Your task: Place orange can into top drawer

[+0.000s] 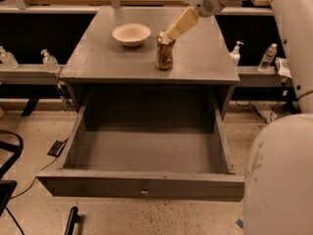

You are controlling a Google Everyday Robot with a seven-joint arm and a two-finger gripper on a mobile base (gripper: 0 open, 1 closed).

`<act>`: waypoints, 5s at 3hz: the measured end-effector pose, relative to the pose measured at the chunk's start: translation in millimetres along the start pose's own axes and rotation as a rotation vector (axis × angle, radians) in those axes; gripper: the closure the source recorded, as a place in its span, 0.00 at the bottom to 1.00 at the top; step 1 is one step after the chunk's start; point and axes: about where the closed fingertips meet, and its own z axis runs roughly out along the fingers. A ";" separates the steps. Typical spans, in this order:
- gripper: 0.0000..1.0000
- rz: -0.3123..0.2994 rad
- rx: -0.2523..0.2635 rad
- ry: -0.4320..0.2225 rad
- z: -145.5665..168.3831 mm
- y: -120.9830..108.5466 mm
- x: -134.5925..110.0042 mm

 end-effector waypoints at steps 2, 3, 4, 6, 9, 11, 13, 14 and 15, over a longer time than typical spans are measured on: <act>0.00 0.072 -0.022 -0.067 20.2 -5.6 16.9; 0.00 0.104 -0.038 -0.056 29.3 -1.8 29.2; 0.00 0.131 -0.091 -0.071 44.8 9.4 39.4; 0.28 0.148 -0.163 -0.085 78.3 19.1 47.2; 1.00 0.149 -0.095 -0.259 9.5 16.7 26.5; 1.00 0.018 0.022 -0.157 -98.8 57.6 6.5; 1.00 -0.040 -0.081 -0.222 -85.4 109.1 18.6; 1.00 0.003 -0.203 -0.233 -60.2 164.9 70.7; 1.00 0.017 -0.236 -0.228 -51.6 179.7 83.2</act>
Offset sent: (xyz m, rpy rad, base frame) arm 0.0181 -0.0127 -0.0385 0.0899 0.0802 -0.0502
